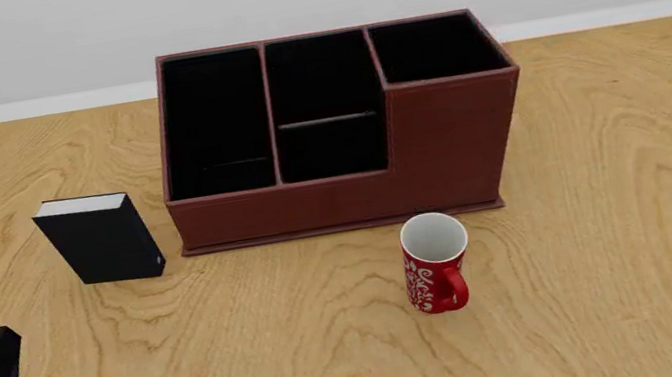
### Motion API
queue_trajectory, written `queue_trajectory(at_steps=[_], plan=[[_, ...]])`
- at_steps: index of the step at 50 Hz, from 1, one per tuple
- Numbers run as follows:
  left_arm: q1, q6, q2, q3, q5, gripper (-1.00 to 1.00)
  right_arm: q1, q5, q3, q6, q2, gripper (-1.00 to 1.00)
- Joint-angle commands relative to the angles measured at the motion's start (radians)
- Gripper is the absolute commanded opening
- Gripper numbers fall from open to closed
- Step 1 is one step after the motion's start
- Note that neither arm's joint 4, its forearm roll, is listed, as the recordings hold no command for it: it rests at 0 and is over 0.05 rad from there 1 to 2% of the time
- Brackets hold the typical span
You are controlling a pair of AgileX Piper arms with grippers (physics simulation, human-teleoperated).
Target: Pick up the white mug and place it to the right of the caddy.
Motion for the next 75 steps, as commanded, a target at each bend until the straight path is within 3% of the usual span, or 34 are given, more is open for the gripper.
queue_trajectory(at_steps=[1, 18, 38, 75], plan=[[0.000, 0.000, 0.000, 0.000, 0.000, 1.00, -0.029, -0.031, -0.026, 0.027, 0.062, -1.00], [0.000, 0.000, 0.000, 0.000, 0.000, 1.00, -0.078, -0.093, -0.020, 0.043, 0.152, -1.00], [0.000, 0.000, 0.000, 0.000, 0.000, 1.00, -0.075, -0.113, -0.011, 0.018, 0.236, -1.00], [0.000, 0.000, 0.000, 0.000, 0.000, 1.00, -0.077, -0.242, 0.072, 0.083, 0.386, -1.00]])
